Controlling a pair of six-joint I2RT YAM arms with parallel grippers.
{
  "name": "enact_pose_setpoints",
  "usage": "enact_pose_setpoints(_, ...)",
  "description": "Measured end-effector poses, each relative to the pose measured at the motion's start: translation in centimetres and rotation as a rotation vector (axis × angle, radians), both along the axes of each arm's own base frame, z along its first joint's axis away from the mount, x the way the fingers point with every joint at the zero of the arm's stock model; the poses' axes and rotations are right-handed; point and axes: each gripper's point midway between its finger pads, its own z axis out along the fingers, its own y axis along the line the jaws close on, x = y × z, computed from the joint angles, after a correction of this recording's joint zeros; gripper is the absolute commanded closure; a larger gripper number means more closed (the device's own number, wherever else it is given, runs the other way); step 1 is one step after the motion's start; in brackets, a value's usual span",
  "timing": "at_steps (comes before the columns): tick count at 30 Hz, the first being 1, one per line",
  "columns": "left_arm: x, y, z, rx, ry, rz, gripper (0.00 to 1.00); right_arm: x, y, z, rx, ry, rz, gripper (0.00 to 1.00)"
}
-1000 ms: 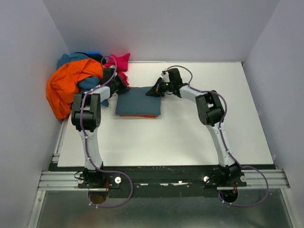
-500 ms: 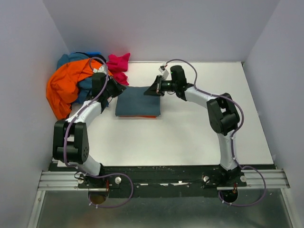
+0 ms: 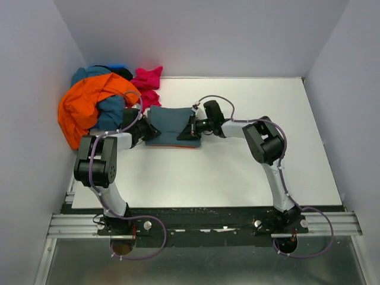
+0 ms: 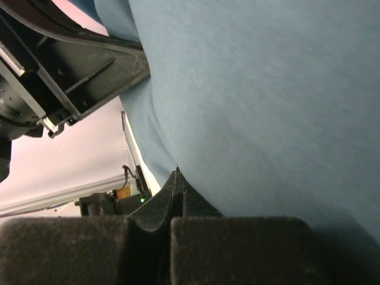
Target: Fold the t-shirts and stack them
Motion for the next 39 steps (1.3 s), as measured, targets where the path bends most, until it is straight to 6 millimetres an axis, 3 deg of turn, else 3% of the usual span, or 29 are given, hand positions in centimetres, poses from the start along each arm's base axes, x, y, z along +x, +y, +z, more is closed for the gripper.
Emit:
enact_pose_setpoints(2,0.2,0.0,-0.3,-0.008,-0.003,0.0,1.0,0.2,-0.9,-1.0,-0.006,0.024,-0.01,0.99)
enact_pose_setpoints(8,0.2,0.1,0.1,0.003,-0.012,-0.003,1.0,0.3,-2.2,-0.9,0.003,0.019,-0.015,0.99)
enact_pose_setpoints(12,-0.3,1.0,3.1,0.051,-0.057,0.013,1.0,-0.3,-3.4,0.3,-0.012,-0.007,-0.021,0.99)
enact_pose_setpoints(17,-0.7,1.9,8.9,0.109,-0.195,0.043,1.0,-0.8,-5.0,3.9,-0.028,-0.096,-0.047,0.99)
enact_pose_setpoints(20,-1.5,2.1,10.8,0.152,-0.233,0.057,0.98,-1.2,-6.0,6.6,-0.028,-0.172,-0.065,0.96)
enact_pose_setpoints(22,-2.2,1.9,11.4,0.17,-0.252,0.063,0.86,-1.9,-6.8,8.0,-0.036,-0.221,-0.082,0.92)
enact_pose_setpoints(24,-4.2,1.5,11.5,0.193,-0.272,0.074,0.75,-3.0,-7.9,9.2,-0.051,-0.275,-0.1,0.89)
enact_pose_setpoints(26,-6.3,1.2,11.7,0.207,-0.296,0.076,0.56,-4.3,-9.3,10.0,-0.078,-0.333,-0.13,0.71)
enact_pose_setpoints(28,-8.0,1.0,12.1,0.207,-0.33,0.074,0.28,-5.6,-11.1,10.7,-0.112,-0.396,-0.171,0.31)
enact_pose_setpoints(30,-9.4,1.2,12.5,0.205,-0.37,0.077,0.01,-6.6,-13.0,11.2,-0.156,-0.463,-0.232,0.05)
enact_pose_setpoints(31,-10.3,1.2,12.6,0.201,-0.402,0.072,0.01,-7.2,-14.3,11.4,-0.189,-0.498,-0.282,0.0)
enact_pose_setpoints(36,-13.5,1.0,11.5,0.177,-0.472,0.045,0.01,-10.8,-21.3,14.2,-0.257,-0.72,-0.528,0.0)
enact_pose_setpoints(39,-15.0,0.9,10.8,0.167,-0.505,0.029,0.01,-12.2,-24.3,15.6,-0.249,-0.812,-0.66,0.0)
